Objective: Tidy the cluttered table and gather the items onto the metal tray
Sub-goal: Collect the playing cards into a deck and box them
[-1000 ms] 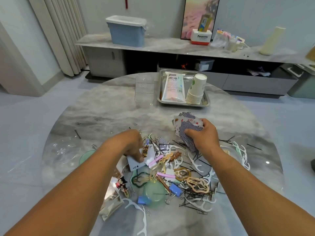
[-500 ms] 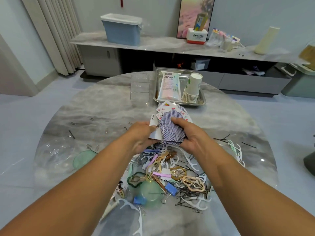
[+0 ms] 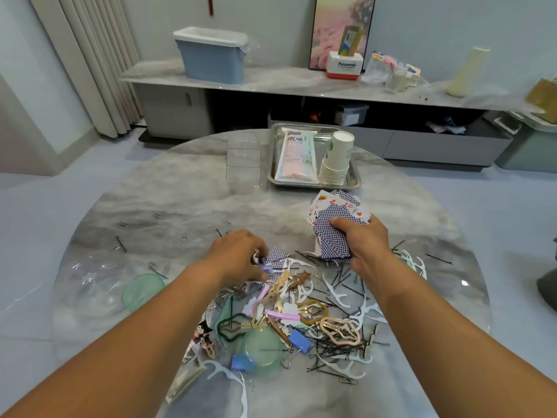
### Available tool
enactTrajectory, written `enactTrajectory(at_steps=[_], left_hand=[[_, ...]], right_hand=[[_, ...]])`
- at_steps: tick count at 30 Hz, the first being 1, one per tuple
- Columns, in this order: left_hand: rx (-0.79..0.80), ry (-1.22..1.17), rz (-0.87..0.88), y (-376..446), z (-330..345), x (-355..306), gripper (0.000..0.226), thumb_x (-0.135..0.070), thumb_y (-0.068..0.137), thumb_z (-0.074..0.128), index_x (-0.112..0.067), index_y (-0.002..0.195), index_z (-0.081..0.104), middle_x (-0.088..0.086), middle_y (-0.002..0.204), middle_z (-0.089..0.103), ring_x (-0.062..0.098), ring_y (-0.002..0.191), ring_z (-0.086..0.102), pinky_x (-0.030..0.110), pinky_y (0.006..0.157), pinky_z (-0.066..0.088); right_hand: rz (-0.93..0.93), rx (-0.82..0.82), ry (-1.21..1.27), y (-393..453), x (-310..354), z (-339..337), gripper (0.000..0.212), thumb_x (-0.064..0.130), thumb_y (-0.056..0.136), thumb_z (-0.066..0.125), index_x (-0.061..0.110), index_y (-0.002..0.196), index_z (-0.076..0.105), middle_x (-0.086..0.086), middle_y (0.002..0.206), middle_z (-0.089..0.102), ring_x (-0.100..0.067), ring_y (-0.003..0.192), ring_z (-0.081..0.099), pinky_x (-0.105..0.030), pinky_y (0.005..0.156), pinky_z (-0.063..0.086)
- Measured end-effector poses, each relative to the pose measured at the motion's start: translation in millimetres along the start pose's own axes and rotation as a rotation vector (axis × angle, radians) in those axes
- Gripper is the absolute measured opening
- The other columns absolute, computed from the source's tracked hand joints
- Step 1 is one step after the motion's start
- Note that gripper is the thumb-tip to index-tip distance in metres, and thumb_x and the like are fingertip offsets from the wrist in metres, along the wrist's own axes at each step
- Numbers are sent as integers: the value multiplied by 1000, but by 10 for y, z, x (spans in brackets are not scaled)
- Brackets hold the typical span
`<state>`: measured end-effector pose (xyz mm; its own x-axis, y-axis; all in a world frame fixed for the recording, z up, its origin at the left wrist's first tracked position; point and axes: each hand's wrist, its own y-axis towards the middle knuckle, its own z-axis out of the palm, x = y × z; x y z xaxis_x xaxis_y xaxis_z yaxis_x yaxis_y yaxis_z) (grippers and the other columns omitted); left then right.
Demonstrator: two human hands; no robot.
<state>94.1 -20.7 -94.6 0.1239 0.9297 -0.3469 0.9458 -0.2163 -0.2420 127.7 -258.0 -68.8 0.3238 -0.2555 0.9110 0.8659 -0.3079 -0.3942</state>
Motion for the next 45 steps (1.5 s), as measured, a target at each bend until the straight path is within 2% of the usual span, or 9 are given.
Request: enactTrajectory(at_steps=[9, 13, 17, 23, 30, 34, 39, 42, 45], left_hand=[[-81, 158, -208, 38, -120, 124, 31, -24, 93, 62, -28, 123, 59, 2, 129, 59, 28, 118, 56, 42, 98, 44], [-109, 114, -50, 76, -33, -87, 55, -54, 84, 74, -31, 130, 58, -4, 131, 58, 23, 123, 51, 41, 100, 40], [30, 323, -174, 115, -3, -286, 79, -64, 69, 82, -21, 130, 58, 5, 132, 55, 29, 127, 47, 45, 101, 42], [65, 329, -264, 97, 30, -438, 52, -26, 81, 82, -9, 125, 58, 11, 128, 58, 34, 124, 51, 50, 97, 46], [67, 255, -225, 74, -11, -400, 27, -24, 80, 84, -15, 80, 58, 3, 92, 64, 31, 105, 63, 39, 81, 46], [75, 258, -224, 85, -8, -398, 39, -27, 78, 85, -17, 111, 67, 4, 108, 71, 29, 105, 65, 40, 86, 46], [148, 137, -254, 81, -47, -377, 33, -27, 75, 86, -14, 97, 66, 6, 104, 73, 25, 84, 63, 37, 84, 53], [165, 54, -283, 70, -79, -341, 60, -35, 73, 88, -11, 124, 65, 7, 118, 69, 27, 99, 66, 42, 92, 56], [123, -16, -294, 71, -85, -318, 59, -44, 79, 84, -17, 127, 66, 7, 127, 66, 30, 115, 61, 43, 101, 50]], right_hand=[[-28, -3, -75, -9, -18, -19, 47, 2, 80, 83, 15, 119, 61, -8, 102, 73, -28, 83, 75, -36, 64, 63], [-39, 4, -95, -4, -29, -10, 44, 3, 79, 84, 18, 114, 60, -5, 98, 72, -26, 81, 74, -34, 60, 62], [-60, 16, -124, 20, -51, -5, 39, 3, 79, 84, 21, 104, 61, -3, 96, 72, -25, 83, 74, -37, 66, 63], [-102, 38, -147, 12, -59, -24, 37, 1, 79, 83, 27, 90, 60, -2, 93, 72, -22, 79, 74, -30, 55, 60], [-157, 69, -238, -11, -64, -8, 41, 6, 77, 86, 24, 104, 61, -5, 104, 73, -28, 90, 73, -50, 80, 63], [-181, 88, -275, -17, -79, -1, 39, 7, 78, 86, 31, 93, 59, -3, 102, 73, -25, 86, 74, -48, 76, 64], [-196, 124, -324, -38, -102, 12, 41, 7, 77, 86, 25, 107, 64, -3, 103, 75, -26, 88, 74, -48, 79, 63], [-201, 154, -369, -48, -131, 22, 41, 7, 77, 86, 26, 106, 64, -3, 103, 75, -24, 87, 75, -45, 78, 64], [-213, 189, -400, -60, -147, 46, 37, 6, 77, 85, 30, 95, 63, -2, 98, 76, -20, 81, 76, -41, 74, 65]])
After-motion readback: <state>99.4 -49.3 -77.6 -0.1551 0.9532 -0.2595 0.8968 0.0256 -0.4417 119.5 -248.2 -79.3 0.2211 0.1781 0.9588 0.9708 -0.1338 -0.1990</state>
